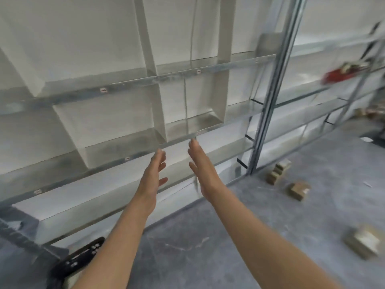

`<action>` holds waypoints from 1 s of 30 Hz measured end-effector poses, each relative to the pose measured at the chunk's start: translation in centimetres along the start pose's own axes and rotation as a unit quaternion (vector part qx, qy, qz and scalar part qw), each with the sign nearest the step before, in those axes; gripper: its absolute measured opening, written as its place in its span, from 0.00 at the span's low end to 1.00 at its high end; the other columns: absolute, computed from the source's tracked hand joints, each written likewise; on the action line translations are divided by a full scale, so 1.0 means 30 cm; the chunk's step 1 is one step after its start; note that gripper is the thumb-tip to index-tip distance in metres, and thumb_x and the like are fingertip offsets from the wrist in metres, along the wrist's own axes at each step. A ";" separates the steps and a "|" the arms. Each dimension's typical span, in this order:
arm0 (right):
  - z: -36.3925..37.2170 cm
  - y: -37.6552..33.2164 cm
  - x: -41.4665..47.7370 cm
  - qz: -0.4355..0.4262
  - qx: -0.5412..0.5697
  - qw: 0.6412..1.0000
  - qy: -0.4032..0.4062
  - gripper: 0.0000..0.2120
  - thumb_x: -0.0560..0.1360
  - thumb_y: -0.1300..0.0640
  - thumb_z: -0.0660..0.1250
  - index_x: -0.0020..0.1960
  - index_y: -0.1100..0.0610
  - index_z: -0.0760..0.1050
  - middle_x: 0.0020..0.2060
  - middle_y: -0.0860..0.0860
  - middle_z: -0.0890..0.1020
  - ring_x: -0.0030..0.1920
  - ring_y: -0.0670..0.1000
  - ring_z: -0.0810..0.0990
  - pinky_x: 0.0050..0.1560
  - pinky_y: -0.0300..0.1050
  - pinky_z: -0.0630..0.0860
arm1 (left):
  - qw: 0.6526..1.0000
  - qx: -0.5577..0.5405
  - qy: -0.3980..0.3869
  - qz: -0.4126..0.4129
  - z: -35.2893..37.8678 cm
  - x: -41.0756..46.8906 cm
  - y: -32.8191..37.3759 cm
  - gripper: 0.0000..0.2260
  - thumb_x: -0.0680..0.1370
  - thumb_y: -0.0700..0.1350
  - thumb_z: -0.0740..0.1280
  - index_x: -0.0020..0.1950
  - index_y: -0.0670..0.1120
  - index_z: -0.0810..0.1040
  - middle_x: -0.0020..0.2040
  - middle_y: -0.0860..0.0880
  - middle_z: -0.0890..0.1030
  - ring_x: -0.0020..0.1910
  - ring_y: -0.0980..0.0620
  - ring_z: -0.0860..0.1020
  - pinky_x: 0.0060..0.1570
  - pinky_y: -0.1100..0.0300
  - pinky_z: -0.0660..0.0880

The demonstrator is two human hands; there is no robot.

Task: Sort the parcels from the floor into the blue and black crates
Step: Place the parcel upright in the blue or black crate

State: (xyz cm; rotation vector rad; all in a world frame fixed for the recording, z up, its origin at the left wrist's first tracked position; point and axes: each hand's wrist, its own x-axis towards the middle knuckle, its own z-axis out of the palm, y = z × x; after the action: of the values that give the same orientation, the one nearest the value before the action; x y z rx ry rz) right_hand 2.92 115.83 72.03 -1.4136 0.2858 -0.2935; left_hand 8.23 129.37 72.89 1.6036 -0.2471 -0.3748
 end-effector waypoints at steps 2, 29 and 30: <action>-0.163 0.000 0.003 0.002 0.007 0.999 0.035 0.36 0.81 0.26 0.54 0.84 0.39 0.55 0.83 0.39 0.59 0.82 0.44 0.59 0.83 0.58 0.56 | 0.999 0.002 -0.036 -0.008 0.174 0.034 -0.008 0.26 0.83 0.66 0.52 0.76 0.55 0.70 0.74 0.57 0.72 0.72 0.55 0.71 0.71 0.45 0.69; -1.776 0.165 0.007 0.067 0.084 0.910 0.399 0.31 0.85 0.33 0.52 0.84 0.43 0.57 0.80 0.38 0.61 0.81 0.43 0.60 0.83 0.53 0.57 | 0.917 0.092 -0.370 -0.116 1.899 0.482 -0.275 0.20 0.81 0.68 0.55 0.66 0.59 0.75 0.71 0.56 0.75 0.67 0.60 0.74 0.65 0.50 0.73; -1.826 0.179 0.041 0.075 0.084 0.907 0.407 0.30 0.85 0.33 0.52 0.83 0.42 0.58 0.79 0.36 0.62 0.81 0.43 0.61 0.82 0.52 0.57 | 0.914 0.096 -0.374 -0.121 1.948 0.529 -0.293 0.23 0.82 0.67 0.55 0.69 0.58 0.75 0.71 0.56 0.75 0.68 0.59 0.73 0.66 0.50 0.73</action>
State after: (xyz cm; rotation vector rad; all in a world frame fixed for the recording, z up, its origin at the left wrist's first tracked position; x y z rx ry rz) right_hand -15.81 65.64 59.32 -1.0265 1.0233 -0.7608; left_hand -0.25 70.05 60.44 1.6220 -0.6862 -1.1915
